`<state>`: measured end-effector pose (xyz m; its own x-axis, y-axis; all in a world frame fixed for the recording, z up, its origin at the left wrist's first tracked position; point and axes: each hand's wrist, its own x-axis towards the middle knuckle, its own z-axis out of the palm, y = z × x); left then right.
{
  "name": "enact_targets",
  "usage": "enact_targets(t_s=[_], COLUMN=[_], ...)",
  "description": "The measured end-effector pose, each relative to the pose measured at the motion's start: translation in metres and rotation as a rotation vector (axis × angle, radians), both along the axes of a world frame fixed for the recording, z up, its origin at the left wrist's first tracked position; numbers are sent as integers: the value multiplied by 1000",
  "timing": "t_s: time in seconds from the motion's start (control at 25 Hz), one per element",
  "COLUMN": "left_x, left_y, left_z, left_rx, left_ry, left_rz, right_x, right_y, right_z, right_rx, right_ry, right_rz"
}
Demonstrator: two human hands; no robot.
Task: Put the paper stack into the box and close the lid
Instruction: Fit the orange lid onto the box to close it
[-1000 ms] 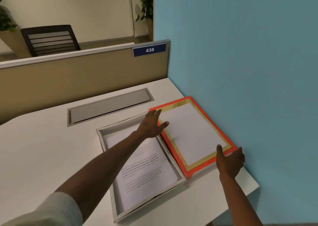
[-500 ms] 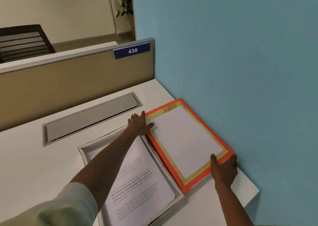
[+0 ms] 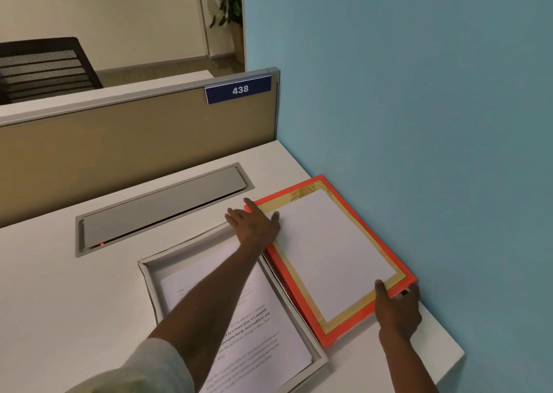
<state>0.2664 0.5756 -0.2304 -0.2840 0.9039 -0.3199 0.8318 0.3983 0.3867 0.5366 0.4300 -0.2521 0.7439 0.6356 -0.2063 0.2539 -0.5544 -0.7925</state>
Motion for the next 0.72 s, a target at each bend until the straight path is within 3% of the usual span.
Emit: enact_targets(t_s=[0.2, 0.32, 0.48, 0.72], left_x=[36, 61, 101, 99], left_y=[-20, -38, -77, -65], left_z=[-4, 1, -1, 12], left_rx=[71, 69, 66, -7], left_ry=[-37, -175, -363, -606], left_rz=[48, 89, 202, 520], right_x=[10, 26, 21, 34], right_y=[7, 8, 9, 8], right_z=[-3, -24, -9, -6], right_rx=[-46, -59, -41, -79], right_ry=[55, 52, 76, -112], right_rz=[75, 81, 106, 192])
